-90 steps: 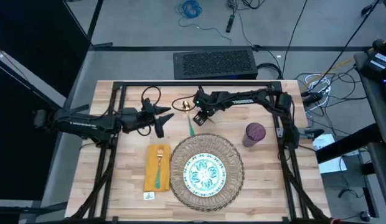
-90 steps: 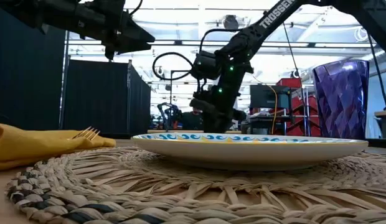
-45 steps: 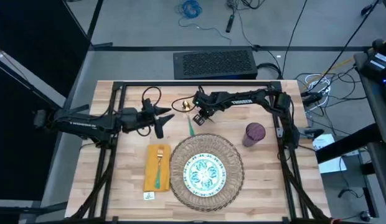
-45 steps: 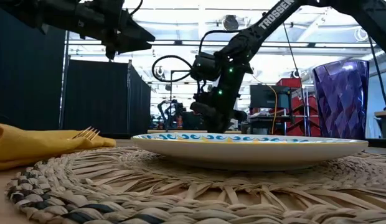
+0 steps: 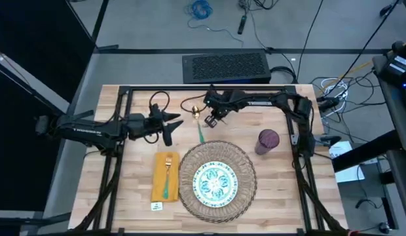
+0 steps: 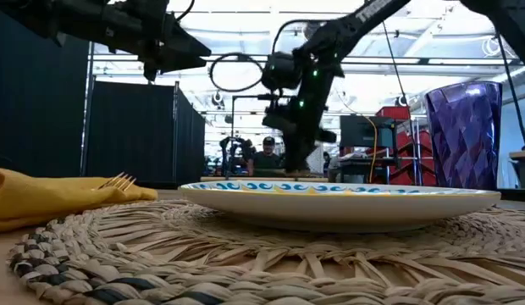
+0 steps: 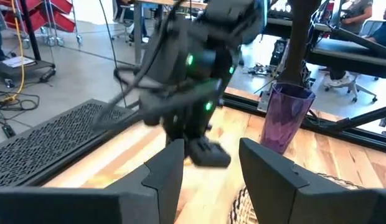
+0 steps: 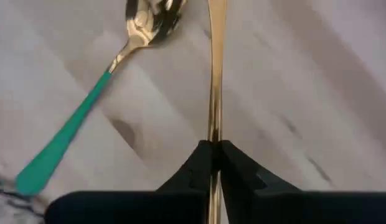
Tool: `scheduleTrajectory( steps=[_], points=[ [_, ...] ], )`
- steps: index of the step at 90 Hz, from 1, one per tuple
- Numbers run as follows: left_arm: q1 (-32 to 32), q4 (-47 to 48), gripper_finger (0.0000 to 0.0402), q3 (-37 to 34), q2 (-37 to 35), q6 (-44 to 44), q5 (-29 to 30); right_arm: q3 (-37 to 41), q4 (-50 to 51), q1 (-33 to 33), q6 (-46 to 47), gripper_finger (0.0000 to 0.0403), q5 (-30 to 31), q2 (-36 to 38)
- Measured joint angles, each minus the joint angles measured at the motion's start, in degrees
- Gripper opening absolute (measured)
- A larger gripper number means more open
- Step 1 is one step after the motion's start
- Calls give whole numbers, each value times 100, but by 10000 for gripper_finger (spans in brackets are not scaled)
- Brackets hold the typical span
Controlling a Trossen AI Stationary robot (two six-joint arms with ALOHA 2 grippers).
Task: Set table place
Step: Put the gold table knife to the right of the white plate on the brown table mat
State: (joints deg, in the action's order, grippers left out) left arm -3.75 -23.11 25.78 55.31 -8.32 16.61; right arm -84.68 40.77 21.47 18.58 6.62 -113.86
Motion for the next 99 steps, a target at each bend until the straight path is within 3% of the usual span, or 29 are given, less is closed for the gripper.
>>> scheduleTrajectory(
  steps=[26, 58, 85, 99],
  points=[
    [2, -9, 141, 0, 0, -2, -34, -12, 803, 104, -21, 0, 407, 713],
    [2, -47, 141, 0, 0, -20, -42, -21, 1072, 37, 224, 0, 552, 2597],
    [2, -51, 141, 0, 0, -41, -45, -21, 1369, -1218, 1242, 0, -58, 3535],
    [2, -46, 141, 0, 0, -42, -45, -18, 1992, -2255, 2378, 0, 176, 3664]
  ],
)
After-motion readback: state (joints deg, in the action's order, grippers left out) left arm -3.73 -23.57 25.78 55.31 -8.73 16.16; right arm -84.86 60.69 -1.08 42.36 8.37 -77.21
